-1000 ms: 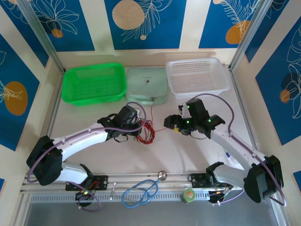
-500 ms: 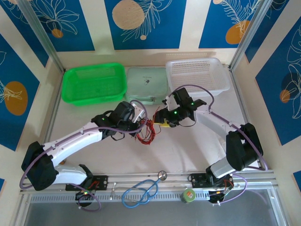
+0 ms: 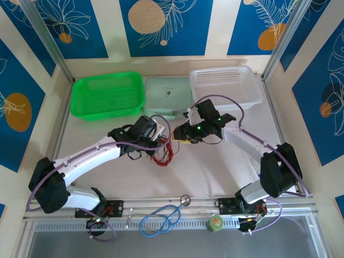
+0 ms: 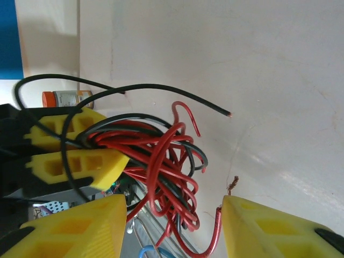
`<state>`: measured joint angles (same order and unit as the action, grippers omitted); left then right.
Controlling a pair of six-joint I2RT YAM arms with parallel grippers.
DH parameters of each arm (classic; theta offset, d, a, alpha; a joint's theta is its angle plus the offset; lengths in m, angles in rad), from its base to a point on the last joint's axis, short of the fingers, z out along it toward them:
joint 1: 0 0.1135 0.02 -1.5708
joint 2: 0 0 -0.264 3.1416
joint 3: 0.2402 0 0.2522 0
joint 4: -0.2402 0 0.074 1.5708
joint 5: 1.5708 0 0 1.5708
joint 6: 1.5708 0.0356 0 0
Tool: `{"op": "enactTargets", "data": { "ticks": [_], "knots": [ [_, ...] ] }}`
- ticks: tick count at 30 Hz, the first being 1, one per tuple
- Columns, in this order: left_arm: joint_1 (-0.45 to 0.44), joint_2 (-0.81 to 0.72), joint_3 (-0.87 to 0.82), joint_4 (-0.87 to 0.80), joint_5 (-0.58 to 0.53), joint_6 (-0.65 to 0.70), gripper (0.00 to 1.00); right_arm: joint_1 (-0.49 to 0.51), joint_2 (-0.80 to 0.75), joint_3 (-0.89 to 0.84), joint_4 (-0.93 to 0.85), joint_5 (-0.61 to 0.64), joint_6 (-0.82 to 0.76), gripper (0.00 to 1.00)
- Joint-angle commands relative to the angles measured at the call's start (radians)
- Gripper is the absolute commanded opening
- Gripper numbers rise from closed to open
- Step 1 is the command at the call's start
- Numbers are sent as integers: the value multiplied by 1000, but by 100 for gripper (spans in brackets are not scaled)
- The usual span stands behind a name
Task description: Untangle the cables
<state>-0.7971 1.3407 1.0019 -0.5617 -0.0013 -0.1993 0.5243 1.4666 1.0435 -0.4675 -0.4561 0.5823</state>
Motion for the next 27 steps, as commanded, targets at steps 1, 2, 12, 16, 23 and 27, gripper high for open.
{"op": "enactTargets", "data": {
  "ticks": [1, 2, 12, 16, 23, 27],
  "knots": [
    [-8, 9, 42, -6, -7, 19, 0, 10, -21, 11, -21, -12, 8, 50],
    [-8, 11, 43, -3, -3, 18, 0, 14, -12, 16, -16, -13, 12, 50],
    [-15, 12, 42, 13, 23, 15, 0, 79, 120, 95, 15, -5, 31, 39],
    [-20, 16, 36, 16, 21, 13, 0, 95, 133, 118, 11, 10, 33, 29],
    [-20, 17, 43, -8, -48, -13, 0, 117, 91, 89, -22, 112, 53, 0],
    [-13, 30, 72, -52, -128, -80, 0, 162, 6, 23, -2, 227, 98, 0]
  ]
}}
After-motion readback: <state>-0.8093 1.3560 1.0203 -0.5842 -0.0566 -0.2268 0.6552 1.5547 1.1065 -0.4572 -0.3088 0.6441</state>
